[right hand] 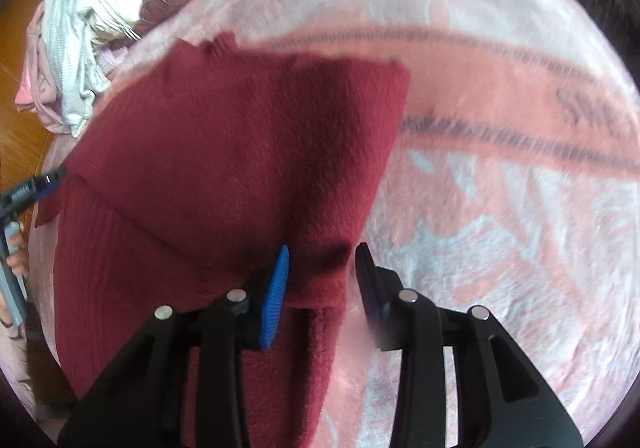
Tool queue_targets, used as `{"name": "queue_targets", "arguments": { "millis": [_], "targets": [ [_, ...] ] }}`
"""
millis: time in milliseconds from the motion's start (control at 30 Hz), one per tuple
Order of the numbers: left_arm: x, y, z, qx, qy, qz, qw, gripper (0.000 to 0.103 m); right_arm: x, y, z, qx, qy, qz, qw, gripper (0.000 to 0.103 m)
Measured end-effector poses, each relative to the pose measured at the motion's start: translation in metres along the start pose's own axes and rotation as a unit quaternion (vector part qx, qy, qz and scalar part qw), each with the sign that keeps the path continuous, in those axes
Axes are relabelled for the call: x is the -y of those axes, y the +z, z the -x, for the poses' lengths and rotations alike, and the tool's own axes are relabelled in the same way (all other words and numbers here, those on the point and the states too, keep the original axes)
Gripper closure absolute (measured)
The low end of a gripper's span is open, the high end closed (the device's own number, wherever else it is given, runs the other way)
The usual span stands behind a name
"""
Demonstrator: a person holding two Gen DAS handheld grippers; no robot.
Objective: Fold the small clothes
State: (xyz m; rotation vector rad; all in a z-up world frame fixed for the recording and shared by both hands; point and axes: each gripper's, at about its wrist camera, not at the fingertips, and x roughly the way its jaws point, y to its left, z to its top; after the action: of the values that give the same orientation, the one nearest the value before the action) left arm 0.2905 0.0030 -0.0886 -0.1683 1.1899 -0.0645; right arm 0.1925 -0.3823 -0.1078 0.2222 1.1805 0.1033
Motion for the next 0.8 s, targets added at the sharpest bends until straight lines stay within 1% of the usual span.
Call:
{"name": "queue_targets", "arguments": {
  "millis": [67,100,233,333,400,467,500,567,633,700,733,800],
  "targets": [
    [0.000,-0.006,-0.005,-0.021,-0.018,0.015,0.9995,0.034,-0.007,0.004,0.004,0.008,0.022,-0.003,1.000,0.067],
    [0.001,-0.009,-0.009,-0.034,-0.033,0.026,0.9985,0.034,-0.012,0.006,0.002,0.007,0.037,-0.002,0.999,0.067],
    [0.008,-0.011,-0.021,-0.057,-0.079,0.059,0.9935,0.034,-0.032,0.009,-0.015,-0.008,0.037,0.017,0.999,0.067],
    [0.012,-0.007,-0.030,-0.059,-0.096,0.087,0.9898,0.034,-0.044,0.012,-0.026,-0.019,0.035,0.025,0.999,0.067],
    [0.015,-0.002,-0.035,-0.062,-0.103,0.096,0.9881,0.034,-0.048,0.012,-0.033,-0.025,0.026,0.033,0.999,0.067],
    [0.019,0.004,-0.041,-0.059,-0.101,0.099,0.9882,0.035,-0.049,0.011,-0.036,-0.028,0.018,0.035,0.999,0.067],
    [0.019,0.006,-0.044,-0.057,-0.099,0.102,0.9882,0.037,-0.048,0.011,-0.038,-0.031,0.019,0.033,0.999,0.067],
    [0.017,0.010,-0.054,-0.060,-0.095,0.112,0.9873,0.046,-0.044,0.009,-0.040,-0.034,0.019,0.031,0.999,0.069],
    [0.011,0.012,-0.059,-0.056,-0.093,0.126,0.9860,0.070,-0.041,0.009,-0.043,-0.037,0.021,0.031,0.999,0.069],
    [0.007,0.014,-0.060,-0.048,-0.095,0.130,0.9858,0.078,-0.037,0.009,-0.043,-0.039,0.027,0.025,0.999,0.069],
    [0.006,0.016,-0.059,-0.043,-0.097,0.128,0.9861,0.086,-0.036,0.009,-0.044,-0.041,0.031,0.021,0.998,0.069],
    [0.010,0.018,-0.052,-0.021,-0.097,0.117,0.9882,0.091,-0.034,0.009,-0.045,-0.042,0.034,0.018,0.998,0.069]
  ]
}}
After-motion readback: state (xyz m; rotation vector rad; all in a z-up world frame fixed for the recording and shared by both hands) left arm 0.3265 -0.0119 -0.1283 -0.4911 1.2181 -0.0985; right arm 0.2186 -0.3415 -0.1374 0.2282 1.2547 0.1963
